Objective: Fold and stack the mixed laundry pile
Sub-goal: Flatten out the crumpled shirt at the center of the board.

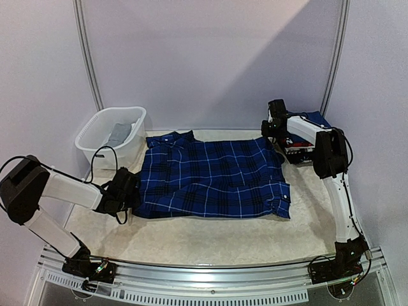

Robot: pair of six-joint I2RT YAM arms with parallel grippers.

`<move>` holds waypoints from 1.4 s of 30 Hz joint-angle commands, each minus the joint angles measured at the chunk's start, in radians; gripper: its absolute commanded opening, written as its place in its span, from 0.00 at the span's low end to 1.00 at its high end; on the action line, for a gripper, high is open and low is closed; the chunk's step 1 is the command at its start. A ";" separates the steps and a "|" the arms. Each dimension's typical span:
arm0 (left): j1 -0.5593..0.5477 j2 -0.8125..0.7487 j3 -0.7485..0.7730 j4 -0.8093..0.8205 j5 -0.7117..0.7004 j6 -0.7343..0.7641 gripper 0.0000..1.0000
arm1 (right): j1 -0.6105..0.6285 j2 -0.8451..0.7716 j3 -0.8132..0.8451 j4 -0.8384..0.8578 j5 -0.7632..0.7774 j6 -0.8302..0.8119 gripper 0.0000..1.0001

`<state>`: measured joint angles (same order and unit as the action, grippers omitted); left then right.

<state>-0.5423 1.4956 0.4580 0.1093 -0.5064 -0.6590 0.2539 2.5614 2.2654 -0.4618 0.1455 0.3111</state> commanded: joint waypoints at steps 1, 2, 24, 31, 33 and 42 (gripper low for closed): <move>0.005 -0.031 -0.011 -0.012 -0.006 0.003 0.00 | -0.005 -0.029 0.018 0.013 -0.054 0.006 0.15; 0.005 -0.030 -0.012 -0.009 -0.003 0.006 0.00 | -0.005 -0.043 0.018 0.012 -0.067 0.004 0.20; 0.002 -0.031 -0.029 0.044 0.041 0.021 0.03 | 0.067 -0.310 -0.183 -0.040 -0.133 -0.066 0.71; 0.002 -0.032 -0.032 0.050 0.035 0.025 0.15 | 0.087 -0.417 -0.332 -0.028 -0.115 -0.070 0.77; 0.002 -0.033 -0.030 0.046 0.034 0.026 0.20 | 0.092 -0.452 -0.378 -0.014 -0.114 -0.066 0.78; -0.002 -0.097 -0.048 0.028 0.037 0.044 0.47 | 0.154 -0.583 -0.519 -0.003 -0.062 -0.087 0.87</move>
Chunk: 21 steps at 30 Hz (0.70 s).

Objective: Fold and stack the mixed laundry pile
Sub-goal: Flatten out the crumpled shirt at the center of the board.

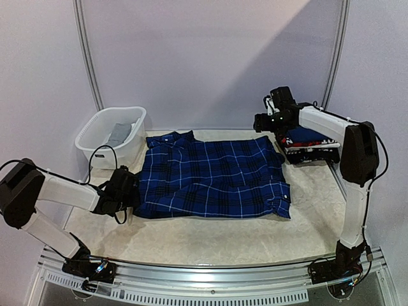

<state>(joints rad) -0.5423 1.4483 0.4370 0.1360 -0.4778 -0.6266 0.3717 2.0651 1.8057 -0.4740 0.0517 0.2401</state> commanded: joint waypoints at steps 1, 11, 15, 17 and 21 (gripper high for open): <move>-0.004 -0.063 -0.033 0.004 0.011 0.013 0.51 | 0.042 -0.109 -0.080 0.013 0.036 -0.018 0.89; -0.056 -0.222 -0.056 -0.039 0.011 0.050 0.93 | 0.105 -0.277 -0.321 0.056 0.049 -0.010 0.96; -0.077 -0.285 -0.054 -0.071 0.014 0.061 0.97 | 0.105 -0.361 -0.422 0.091 0.022 0.011 0.96; -0.087 -0.313 -0.050 -0.084 0.021 0.068 0.98 | 0.107 -0.389 -0.465 0.105 0.001 0.018 0.96; -0.113 -0.342 -0.034 -0.102 0.046 0.081 0.93 | 0.107 -0.431 -0.546 0.138 -0.085 0.033 0.94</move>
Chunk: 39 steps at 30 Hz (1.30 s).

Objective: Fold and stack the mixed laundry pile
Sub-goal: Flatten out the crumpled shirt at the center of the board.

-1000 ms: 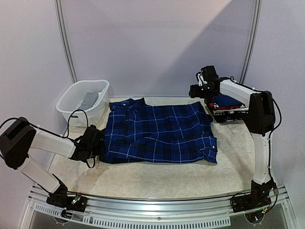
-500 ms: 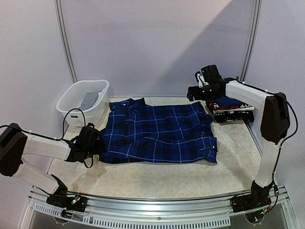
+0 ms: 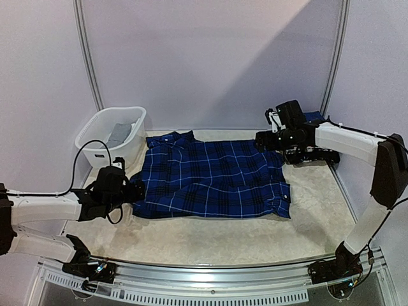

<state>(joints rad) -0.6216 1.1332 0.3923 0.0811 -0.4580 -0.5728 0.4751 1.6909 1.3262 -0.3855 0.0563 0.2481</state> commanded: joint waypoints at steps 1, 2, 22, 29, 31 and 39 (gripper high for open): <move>-0.043 -0.031 0.013 -0.047 0.032 0.032 0.91 | 0.007 -0.070 -0.083 0.053 -0.106 0.032 0.93; -0.054 -0.035 0.015 -0.040 0.042 0.039 0.89 | 0.010 -0.077 -0.099 0.055 -0.115 0.036 0.93; -0.279 0.061 0.137 0.040 0.187 0.204 0.66 | 0.183 -0.403 -0.534 0.006 -0.010 0.398 0.92; -0.413 0.200 0.274 0.071 0.267 0.328 0.64 | 0.148 -0.515 -0.635 0.054 -0.027 0.414 0.94; -0.475 0.289 0.351 0.051 0.257 0.363 0.63 | 0.089 -0.503 -0.655 0.113 -0.154 0.412 0.91; -0.640 0.596 0.649 0.024 0.283 0.455 0.64 | -0.042 -0.611 -0.680 0.066 -0.067 0.458 0.91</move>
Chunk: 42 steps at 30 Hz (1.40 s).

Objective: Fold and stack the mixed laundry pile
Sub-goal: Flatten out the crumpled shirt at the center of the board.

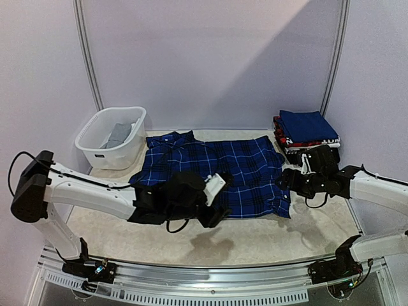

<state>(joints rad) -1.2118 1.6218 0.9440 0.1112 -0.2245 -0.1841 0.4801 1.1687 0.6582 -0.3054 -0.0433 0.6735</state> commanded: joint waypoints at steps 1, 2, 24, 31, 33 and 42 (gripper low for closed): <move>-0.057 0.141 0.127 -0.001 0.076 0.071 0.64 | -0.060 -0.123 -0.014 -0.029 0.054 0.037 0.91; -0.065 0.179 0.160 0.000 0.102 0.083 0.64 | -0.070 -0.148 -0.018 -0.047 0.087 0.043 0.91; -0.112 0.743 0.701 -0.081 -0.023 0.408 0.58 | -0.091 -0.426 -0.117 -0.145 0.183 0.071 0.90; -0.112 0.856 0.804 -0.066 -0.164 0.464 0.48 | -0.091 -0.420 -0.126 -0.128 0.166 0.058 0.90; -0.112 0.881 0.830 -0.064 -0.194 0.480 0.44 | -0.091 -0.416 -0.127 -0.127 0.165 0.055 0.90; -0.121 0.872 0.805 -0.014 -0.240 0.504 0.00 | -0.091 -0.419 -0.123 -0.137 0.195 0.053 0.90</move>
<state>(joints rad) -1.3128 2.5027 1.7782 0.0834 -0.4301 0.3061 0.3920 0.7544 0.5423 -0.4343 0.1234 0.7338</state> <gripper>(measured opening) 0.014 0.898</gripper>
